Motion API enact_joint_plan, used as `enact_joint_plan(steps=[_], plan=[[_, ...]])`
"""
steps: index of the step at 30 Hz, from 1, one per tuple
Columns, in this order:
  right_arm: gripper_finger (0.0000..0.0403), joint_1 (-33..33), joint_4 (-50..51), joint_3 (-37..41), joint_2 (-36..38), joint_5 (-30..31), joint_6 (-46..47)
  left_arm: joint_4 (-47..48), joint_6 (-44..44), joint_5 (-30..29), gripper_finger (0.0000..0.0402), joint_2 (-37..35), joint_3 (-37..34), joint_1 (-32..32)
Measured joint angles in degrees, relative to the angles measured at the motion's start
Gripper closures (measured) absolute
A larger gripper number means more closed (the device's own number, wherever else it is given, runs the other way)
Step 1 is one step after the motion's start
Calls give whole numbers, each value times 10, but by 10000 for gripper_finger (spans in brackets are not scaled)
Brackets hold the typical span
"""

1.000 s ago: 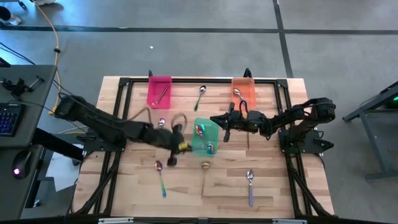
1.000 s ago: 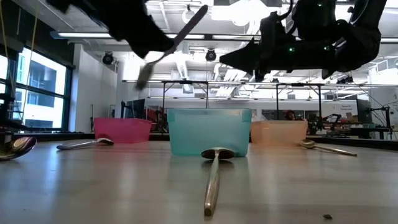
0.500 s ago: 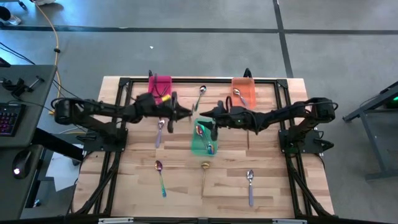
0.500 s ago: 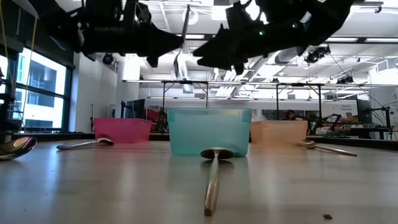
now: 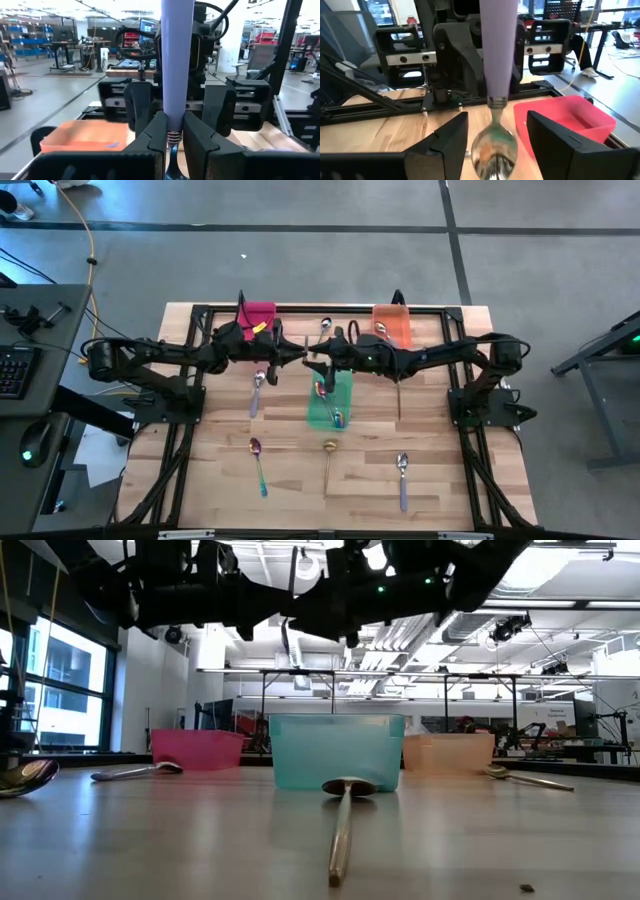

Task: Sort silverware by color (type)
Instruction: Put the bottom left purple spoon into the orange bin

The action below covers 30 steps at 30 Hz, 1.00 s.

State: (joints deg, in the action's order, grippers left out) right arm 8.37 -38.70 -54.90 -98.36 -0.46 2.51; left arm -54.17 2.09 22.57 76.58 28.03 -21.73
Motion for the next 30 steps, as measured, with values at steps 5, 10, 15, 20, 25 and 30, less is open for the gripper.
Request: enact_joint_plan(steps=[5,10,15,20,25,30], plan=[[255,11,2,-33,-24,-22,-10,0,-2,-1,378,0,0,-27],[347,23,4,-48,-31,-18,-13,-11,13,21,378,0,0,-53],[387,47,1,-48,-30,-36,0,-26,18,24,378,0,0,-67],[399,63,14,-48,-29,-53,5,-24,17,14,329,1,0,-72],[401,70,30,-48,-23,-51,13,-26,22,13,268,0,1,-72],[402,73,66,-48,1,-23,11,-24,18,12,249,0,-5,-73]])
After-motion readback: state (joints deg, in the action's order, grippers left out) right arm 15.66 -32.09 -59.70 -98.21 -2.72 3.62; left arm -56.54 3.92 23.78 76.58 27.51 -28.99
